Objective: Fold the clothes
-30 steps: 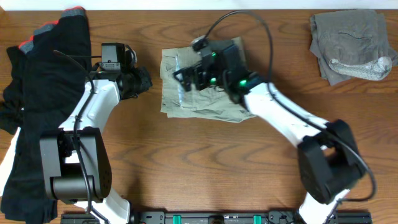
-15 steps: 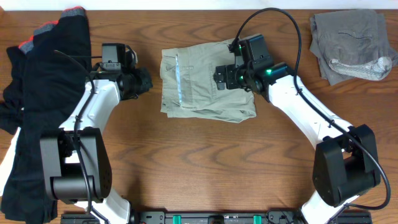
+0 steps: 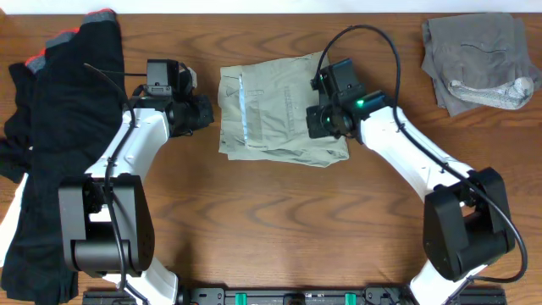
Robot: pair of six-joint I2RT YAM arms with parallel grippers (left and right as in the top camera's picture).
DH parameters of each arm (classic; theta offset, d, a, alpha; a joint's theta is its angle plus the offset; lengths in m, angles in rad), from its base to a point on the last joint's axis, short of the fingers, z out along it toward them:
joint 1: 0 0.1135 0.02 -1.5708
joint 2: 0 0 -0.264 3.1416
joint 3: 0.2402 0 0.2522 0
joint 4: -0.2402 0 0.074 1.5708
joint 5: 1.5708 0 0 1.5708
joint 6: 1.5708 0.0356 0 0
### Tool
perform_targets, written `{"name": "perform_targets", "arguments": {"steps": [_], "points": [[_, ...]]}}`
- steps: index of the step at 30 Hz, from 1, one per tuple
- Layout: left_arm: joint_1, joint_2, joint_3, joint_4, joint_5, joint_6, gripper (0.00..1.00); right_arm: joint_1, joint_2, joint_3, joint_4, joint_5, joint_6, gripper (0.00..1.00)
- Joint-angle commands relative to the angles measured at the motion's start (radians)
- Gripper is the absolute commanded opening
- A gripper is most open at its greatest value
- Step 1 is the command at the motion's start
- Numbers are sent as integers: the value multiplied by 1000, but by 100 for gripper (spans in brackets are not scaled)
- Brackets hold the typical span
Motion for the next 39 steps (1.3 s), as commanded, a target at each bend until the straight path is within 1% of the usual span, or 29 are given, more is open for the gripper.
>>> {"name": "perform_targets", "arguments": {"steps": [1, 7, 14, 15, 18, 19, 25, 29, 30, 32, 33, 34, 36, 37, 39], "points": [[4, -4, 18, 2, -3, 20, 7, 8, 31, -56, 5, -35, -6, 1], [4, -4, 18, 8, -3, 20, 7, 4, 38, -142, 22, -38, -5, 1], [4, -4, 18, 15, -3, 20, 8, -48, 76, -257, 163, 17, 59, 1], [4, -4, 18, 15, -3, 20, 14, -56, 83, -265, 174, 17, 69, 1], [4, -4, 18, 15, -3, 20, 17, -95, 118, -280, 211, 21, 86, 1], [4, -4, 18, 15, -3, 20, 22, -108, 128, -280, 220, 24, 85, 1], [4, -4, 18, 15, -3, 20, 29, -224, 161, -280, 316, 152, 84, 1], [4, -4, 18, 15, -3, 20, 34, -333, 161, -274, 447, 182, 42, 2], [4, -4, 18, 15, -3, 20, 36, -358, 161, -267, 472, 170, 36, 10], [4, -4, 18, 16, -3, 20, 40, -414, 161, -235, 500, 126, 15, 45], [4, -4, 18, 16, -3, 20, 42, -440, 160, -205, 496, 92, 3, 69], [4, -4, 18, 16, -3, 20, 43, -458, 160, -177, 481, 57, -7, 80], [4, -4, 18, 16, -6, 20, 46, -483, 155, -106, 424, -32, -42, 96], [4, -4, 18, 16, -10, 21, 48, -491, 149, -64, 380, -76, -56, 99], [4, -4, 18, 18, -10, 20, 51, -489, 134, 22, 282, -146, -94, 99]]}}
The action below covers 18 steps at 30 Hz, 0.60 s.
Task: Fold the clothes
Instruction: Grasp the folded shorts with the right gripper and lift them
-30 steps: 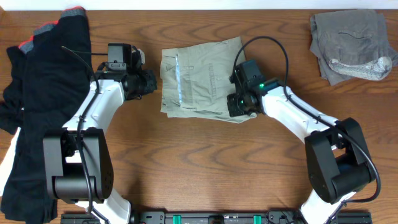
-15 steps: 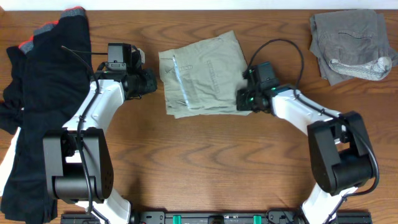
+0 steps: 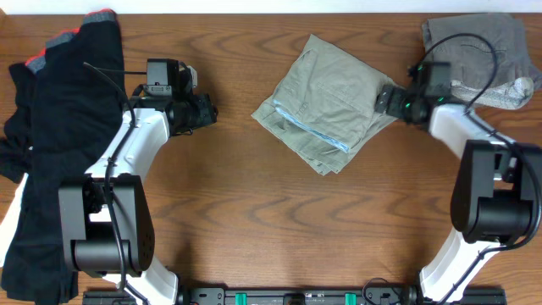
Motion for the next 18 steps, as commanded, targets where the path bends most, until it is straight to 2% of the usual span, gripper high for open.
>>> {"name": "perform_targets", "arguments": {"steps": [1, 5, 9, 10, 11, 12, 18], "points": [[4, -4, 18, 2, -9, 6, 52, 16, -22, 139, -89, -151, -103, 99], [4, -4, 18, 18, -9, 6, 58, 85, -71, 256, -246, -176, -242, 99], [14, -4, 18, 34, -10, 6, 67, 192, -87, 297, -325, -120, -284, 99], [23, -4, 18, 37, -10, 6, 72, 218, -87, 296, -333, -115, -292, 99], [34, -4, 18, 40, -9, 5, 86, 249, -82, 291, -339, -100, -298, 99], [48, -4, 18, 40, -9, 4, 92, 281, -77, 287, -346, -74, -300, 99], [157, -4, 18, 31, -4, -52, 96, 464, -50, 281, -380, 169, -309, 99]]}}
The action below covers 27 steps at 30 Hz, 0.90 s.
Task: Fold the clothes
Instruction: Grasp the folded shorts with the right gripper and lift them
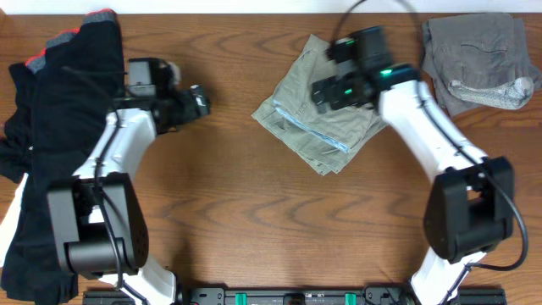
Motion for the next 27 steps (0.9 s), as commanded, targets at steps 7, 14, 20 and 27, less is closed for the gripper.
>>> {"name": "perform_targets", "arguments": {"steps": [7, 14, 20, 27], "points": [[118, -4, 18, -24, -1, -40, 96, 198, 109, -6, 5, 273, -43, 99], [123, -4, 18, -29, -2, -39, 96, 285, 211, -6, -1, 301, -54, 99], [123, -4, 18, -29, -2, -39, 96, 305, 257, -6, -15, 344, -54, 99], [123, -4, 18, -32, -2, -39, 96, 292, 301, -6, -17, 523, -53, 92]]}}
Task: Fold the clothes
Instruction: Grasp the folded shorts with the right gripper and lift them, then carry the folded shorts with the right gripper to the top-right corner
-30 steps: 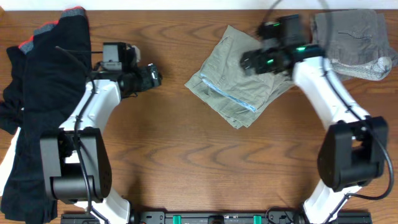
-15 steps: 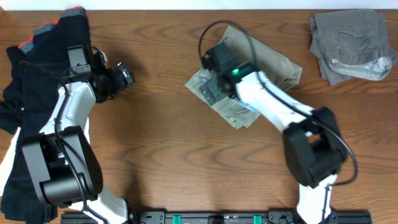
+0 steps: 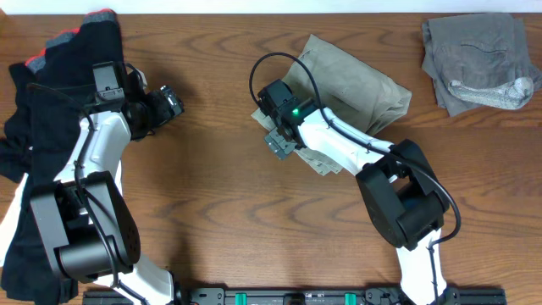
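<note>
An olive-green folded garment lies at the table's upper middle. My right gripper is at its lower-left edge, pressed into the cloth where the fabric bunches; its arm lies across the lower part of the garment. The jaws are hidden under the wrist, but the edge looks pinched. My left gripper hovers over bare wood right of the black clothes pile, holding nothing; whether it is open or shut does not show.
A grey folded bundle sits in the far right corner. The black pile, with a red-and-grey waistband, runs down the whole left edge of the table. The brown wood table shows in front of the garment.
My right gripper has gone from the garment's top centre to its lower-left edge. The garment's pale blue edge is now covered. My left gripper has moved a little left, toward the black pile.
First the garment lay square at centre with my right gripper on its right side. Then it lay turned diagonal and further right, gripper at its right corner. Then the gripper was over its top, and now it is at the lower-left edge.
</note>
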Robot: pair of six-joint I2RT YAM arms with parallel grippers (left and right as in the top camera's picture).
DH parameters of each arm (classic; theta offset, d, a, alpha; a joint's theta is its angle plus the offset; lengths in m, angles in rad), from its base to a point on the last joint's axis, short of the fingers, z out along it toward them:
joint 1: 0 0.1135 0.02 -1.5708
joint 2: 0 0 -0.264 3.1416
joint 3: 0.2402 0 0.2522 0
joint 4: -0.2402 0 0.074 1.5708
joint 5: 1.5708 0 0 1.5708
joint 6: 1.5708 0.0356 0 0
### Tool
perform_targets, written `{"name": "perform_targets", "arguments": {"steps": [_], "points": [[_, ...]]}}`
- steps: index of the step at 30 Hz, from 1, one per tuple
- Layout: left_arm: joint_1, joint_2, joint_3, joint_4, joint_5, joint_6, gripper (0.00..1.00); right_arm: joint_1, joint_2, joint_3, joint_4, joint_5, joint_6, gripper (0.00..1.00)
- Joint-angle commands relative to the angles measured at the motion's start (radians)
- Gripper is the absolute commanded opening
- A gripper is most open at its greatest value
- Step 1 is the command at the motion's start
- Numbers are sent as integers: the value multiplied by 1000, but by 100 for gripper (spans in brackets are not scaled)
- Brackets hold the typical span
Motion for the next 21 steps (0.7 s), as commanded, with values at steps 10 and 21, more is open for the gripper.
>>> {"name": "perform_targets", "arguments": {"steps": [10, 21], "points": [[4, -4, 18, -3, -2, -1, 96, -86, 103, -10, 16, 188, -12, 5], [4, -4, 18, -3, -2, -1, 96, -142, -22, 67, -84, 100, 57, 1]]}}
